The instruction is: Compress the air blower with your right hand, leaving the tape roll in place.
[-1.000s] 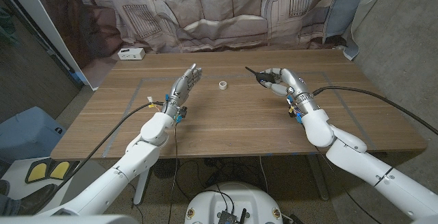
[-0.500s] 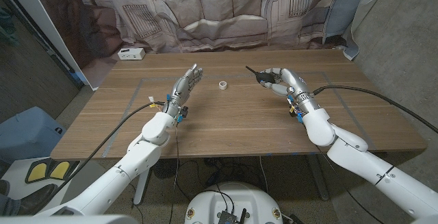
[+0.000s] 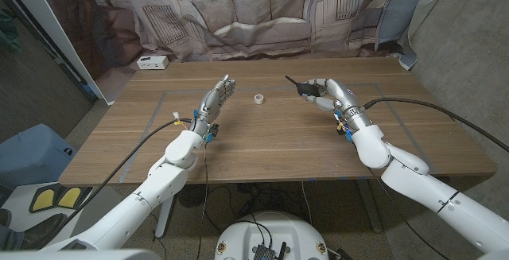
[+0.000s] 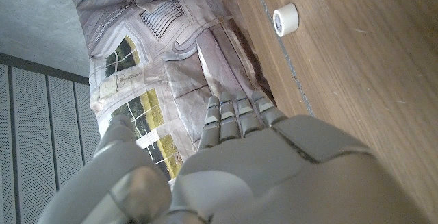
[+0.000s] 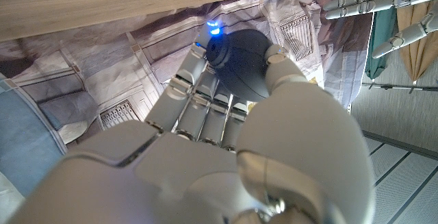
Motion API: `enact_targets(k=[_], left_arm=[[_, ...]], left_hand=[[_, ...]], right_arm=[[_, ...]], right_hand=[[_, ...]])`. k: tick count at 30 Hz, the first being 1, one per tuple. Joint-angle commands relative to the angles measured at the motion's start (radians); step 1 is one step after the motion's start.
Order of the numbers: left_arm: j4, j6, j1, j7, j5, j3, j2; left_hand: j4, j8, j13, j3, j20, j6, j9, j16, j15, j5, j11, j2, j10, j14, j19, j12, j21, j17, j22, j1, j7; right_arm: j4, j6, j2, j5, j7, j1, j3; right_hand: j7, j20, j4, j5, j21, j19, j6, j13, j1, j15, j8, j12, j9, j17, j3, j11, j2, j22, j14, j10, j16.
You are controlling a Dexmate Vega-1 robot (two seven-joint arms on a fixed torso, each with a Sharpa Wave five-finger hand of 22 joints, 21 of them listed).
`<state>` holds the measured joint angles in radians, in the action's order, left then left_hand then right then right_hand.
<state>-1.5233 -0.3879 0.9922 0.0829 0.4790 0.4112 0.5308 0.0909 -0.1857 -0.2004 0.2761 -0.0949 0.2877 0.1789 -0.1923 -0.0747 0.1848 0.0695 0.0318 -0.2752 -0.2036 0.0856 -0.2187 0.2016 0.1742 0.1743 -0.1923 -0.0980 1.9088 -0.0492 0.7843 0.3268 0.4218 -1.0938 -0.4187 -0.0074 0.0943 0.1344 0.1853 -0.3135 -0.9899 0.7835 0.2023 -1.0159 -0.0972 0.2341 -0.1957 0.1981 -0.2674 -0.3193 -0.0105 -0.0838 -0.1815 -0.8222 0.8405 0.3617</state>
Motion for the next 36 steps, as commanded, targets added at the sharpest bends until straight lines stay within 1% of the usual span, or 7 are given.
enact_targets(k=[1,17,21,23,27,30,36], left_arm=[[-0.005,0.0,0.0,0.001,0.0,-0.001,0.003],[-0.011,0.017,-0.004,0.005,-0.002,0.004,0.003],[-0.006,0.017,-0.005,0.005,0.0,0.006,-0.001],[-0.005,0.016,-0.006,0.005,0.0,0.006,-0.001],[-0.005,0.016,-0.004,0.007,-0.002,0.006,-0.001],[-0.006,0.017,-0.003,0.009,-0.002,0.006,-0.002],[-0.007,0.019,-0.002,0.011,-0.002,0.007,-0.003]], left_hand=[[0.009,-0.008,-0.002,0.002,-0.005,0.012,0.004,0.002,0.0,0.0,0.002,0.012,-0.004,-0.007,0.007,-0.001,-0.003,0.006,0.004,0.0,-0.001],[0.01,-0.007,-0.003,0.002,-0.005,0.011,0.004,0.002,-0.001,0.0,0.003,0.013,-0.005,-0.007,0.007,-0.001,-0.004,0.006,0.004,0.0,0.0],[0.01,-0.007,-0.003,0.002,-0.005,0.011,0.004,0.003,-0.001,0.0,0.001,0.013,-0.006,-0.007,0.007,-0.002,-0.004,0.006,0.004,0.0,-0.002],[0.01,-0.007,-0.003,0.002,-0.004,0.011,0.004,0.003,-0.001,0.0,0.001,0.013,-0.006,-0.007,0.008,-0.001,-0.003,0.006,0.004,0.0,-0.002],[0.011,-0.007,-0.003,0.003,-0.005,0.011,0.004,0.003,-0.001,0.0,0.002,0.014,-0.005,-0.007,0.007,-0.001,-0.004,0.006,0.004,0.0,-0.001],[0.011,-0.007,-0.003,0.003,-0.004,0.011,0.005,0.003,-0.002,0.0,0.003,0.014,-0.005,-0.007,0.007,-0.001,-0.004,0.006,0.004,0.001,0.0],[0.011,-0.007,-0.003,0.003,-0.004,0.012,0.005,0.003,-0.001,0.0,0.001,0.014,-0.004,-0.007,0.007,0.0,-0.004,0.006,0.004,0.001,0.0]], right_arm=[[0.005,-0.004,0.008,0.011,-0.004,0.002,0.004],[0.011,-0.012,0.017,0.01,-0.011,-0.007,0.011],[0.025,0.007,0.026,0.008,-0.032,-0.01,0.014],[0.027,0.011,0.026,0.009,-0.033,-0.01,0.014],[0.026,0.011,0.027,0.012,-0.031,-0.01,0.014],[0.023,0.008,0.026,0.012,-0.029,-0.009,0.015],[0.015,-0.001,0.022,0.013,-0.017,-0.01,0.016]], right_hand=[[0.001,-0.002,0.004,-0.002,0.007,0.009,-0.009,0.004,-0.002,-0.028,-0.005,0.003,0.006,-0.006,0.005,0.0,0.011,-0.001,0.014,-0.009,-0.008],[-0.001,-0.007,0.009,-0.005,0.015,0.026,-0.028,0.004,0.003,-0.021,-0.016,0.007,0.006,-0.01,0.02,0.001,0.025,0.0,0.046,-0.033,-0.018],[0.001,-0.008,0.014,-0.006,0.02,0.036,-0.044,0.005,-0.003,-0.02,-0.023,0.01,0.007,-0.012,0.023,-0.001,0.03,0.0,0.058,-0.048,-0.021],[0.0,-0.009,0.019,-0.006,0.025,0.047,-0.053,0.005,-0.01,-0.018,-0.026,0.012,0.007,-0.013,0.025,0.001,0.034,0.0,0.068,-0.06,-0.024],[0.0,-0.01,0.022,-0.007,0.028,0.052,-0.06,0.005,-0.015,-0.018,-0.029,0.013,0.008,-0.016,0.028,-0.002,0.037,0.0,0.081,-0.071,-0.026],[0.0,-0.009,0.02,-0.008,0.03,0.055,-0.063,0.005,-0.011,-0.017,-0.03,0.012,0.008,-0.017,0.031,-0.003,0.038,0.0,0.081,-0.074,-0.025],[-0.002,-0.008,0.022,-0.008,0.03,0.054,-0.063,0.005,-0.017,-0.019,-0.029,0.009,0.008,-0.02,0.033,-0.007,0.038,0.0,0.081,-0.072,-0.023]])
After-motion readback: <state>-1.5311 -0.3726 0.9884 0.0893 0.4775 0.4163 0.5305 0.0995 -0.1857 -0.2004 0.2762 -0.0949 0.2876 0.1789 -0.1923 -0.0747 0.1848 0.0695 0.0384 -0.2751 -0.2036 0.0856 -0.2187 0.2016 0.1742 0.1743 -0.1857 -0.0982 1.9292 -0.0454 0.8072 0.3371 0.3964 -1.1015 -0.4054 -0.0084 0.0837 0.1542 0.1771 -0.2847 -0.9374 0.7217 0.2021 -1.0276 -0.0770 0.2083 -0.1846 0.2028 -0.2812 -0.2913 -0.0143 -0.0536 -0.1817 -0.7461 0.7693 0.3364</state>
